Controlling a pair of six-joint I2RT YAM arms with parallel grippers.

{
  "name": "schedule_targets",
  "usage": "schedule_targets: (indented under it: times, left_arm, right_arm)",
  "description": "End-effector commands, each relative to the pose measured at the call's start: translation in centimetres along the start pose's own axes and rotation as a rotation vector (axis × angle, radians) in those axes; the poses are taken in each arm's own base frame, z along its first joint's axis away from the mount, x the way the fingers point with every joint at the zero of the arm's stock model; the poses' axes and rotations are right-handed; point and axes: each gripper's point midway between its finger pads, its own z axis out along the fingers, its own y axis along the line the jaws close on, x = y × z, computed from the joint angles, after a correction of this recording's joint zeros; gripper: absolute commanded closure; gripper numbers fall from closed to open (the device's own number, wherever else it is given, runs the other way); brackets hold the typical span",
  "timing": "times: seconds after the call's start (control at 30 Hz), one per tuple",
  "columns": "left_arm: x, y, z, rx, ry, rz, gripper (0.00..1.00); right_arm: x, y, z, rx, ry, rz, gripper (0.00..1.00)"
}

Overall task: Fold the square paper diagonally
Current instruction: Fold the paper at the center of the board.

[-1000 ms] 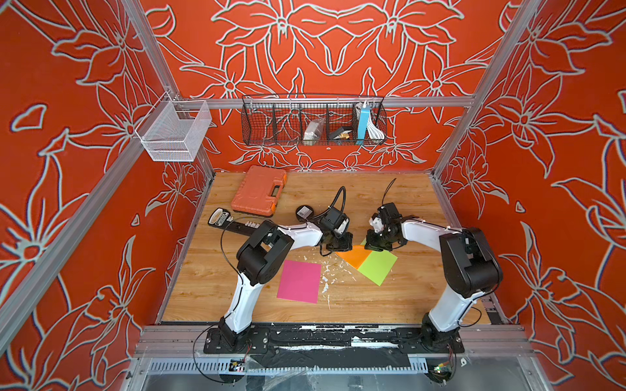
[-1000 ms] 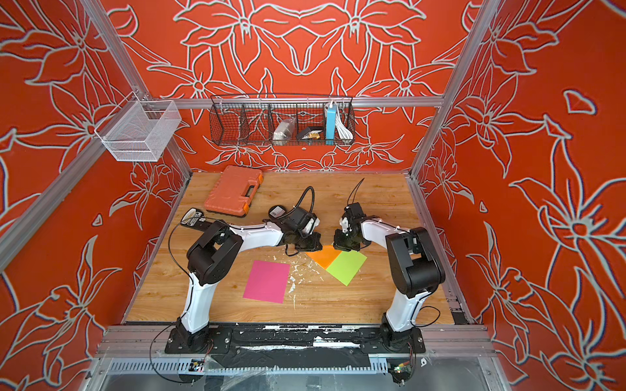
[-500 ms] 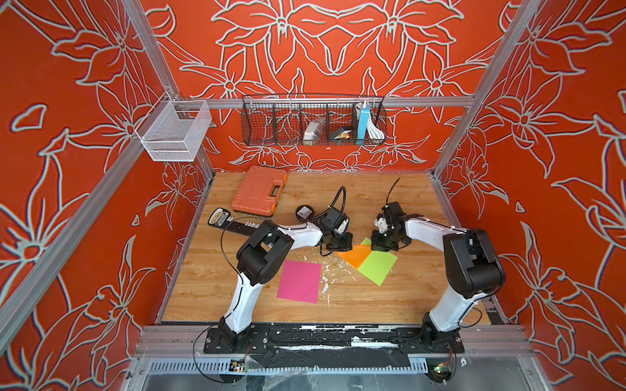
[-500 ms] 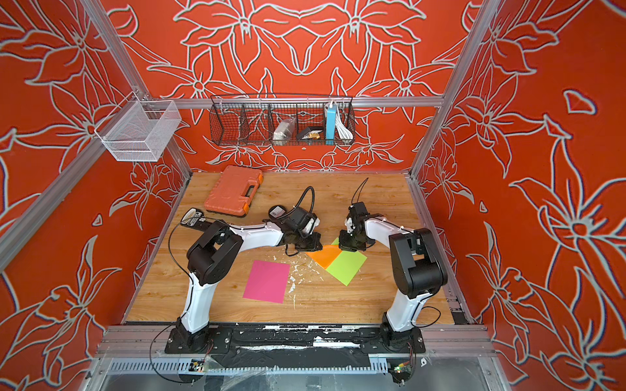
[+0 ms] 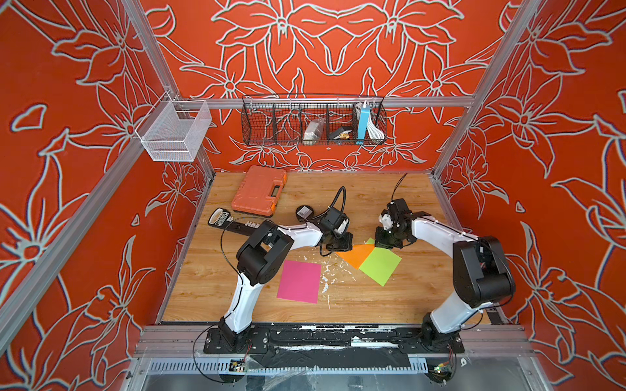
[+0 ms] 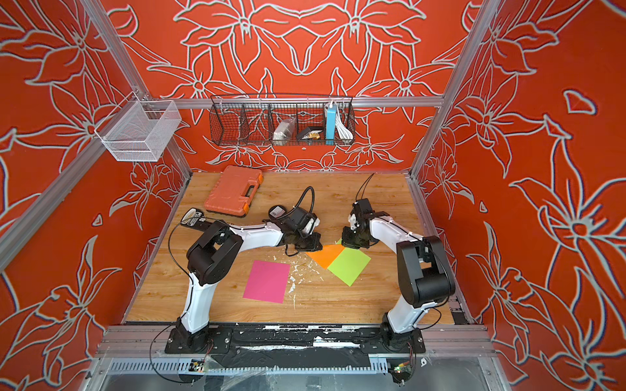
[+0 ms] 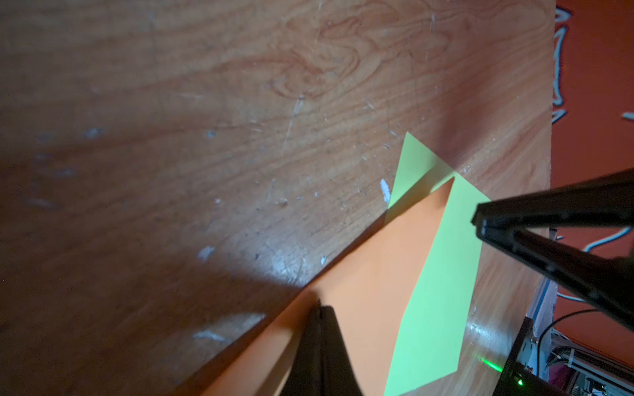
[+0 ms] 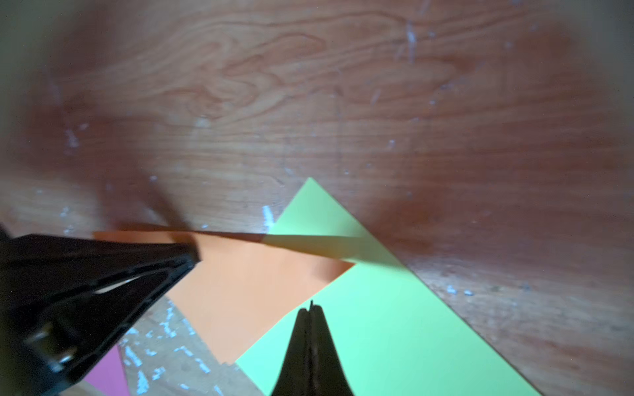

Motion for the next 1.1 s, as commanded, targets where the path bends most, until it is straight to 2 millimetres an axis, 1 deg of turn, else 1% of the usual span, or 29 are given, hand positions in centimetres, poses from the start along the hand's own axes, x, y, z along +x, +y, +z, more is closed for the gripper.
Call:
schedule_targets:
  times: [0.0, 0.1, 0.23, 0.5, 0.63, 0.73, 0.97, 1.07]
  left_arm:
    - [2.8, 4.3, 0.7, -0.132, 0.077, -0.050, 1.00]
    - [2.8, 4.3, 0.6, -0.133, 0.074, -0.045, 1.00]
    - [2.9, 4.4, 0.8, -0.130, 0.078, -0.047, 1.00]
    - [2.9, 4.4, 0.9, -0.128, 0.081, -0.047, 1.00]
    - [2.9, 4.3, 0.8, -0.129, 0.079, -0.047, 1.00]
    - [2.9, 4.3, 0.8, -0.129, 0.079, -0.047, 1.00]
    - [2.9, 4.5, 0.7, -0.139, 0.078, -0.045, 1.00]
    - [2.9, 4.6, 0.7, -0.143, 0.079, -0.044, 1.00]
  right_arm:
    - [0.6, 3.1, 0.4, -0.093, 0.029, -0.024, 1.00]
    - [0.4, 3.9, 1.7, -0.078, 0.067, -0.040, 1.00]
    - [-0.2, 4.1, 2.9, -0.061, 0.068, -0.033, 1.00]
    - [-0.6, 4.4, 4.7, -0.058, 0.094, -0.037, 1.00]
    - [-0.5, 4.6, 5.2, -0.054, 0.102, -0.049, 1.00]
    - [-0.5, 3.8, 5.3, -0.011, 0.112, -0.050, 1.00]
    - [-0.4, 1.1, 5.1, 0.139, 0.124, -0.058, 1.00]
    - [-0.3, 0.3, 5.0, 0.172, 0.135, -0.066, 1.00]
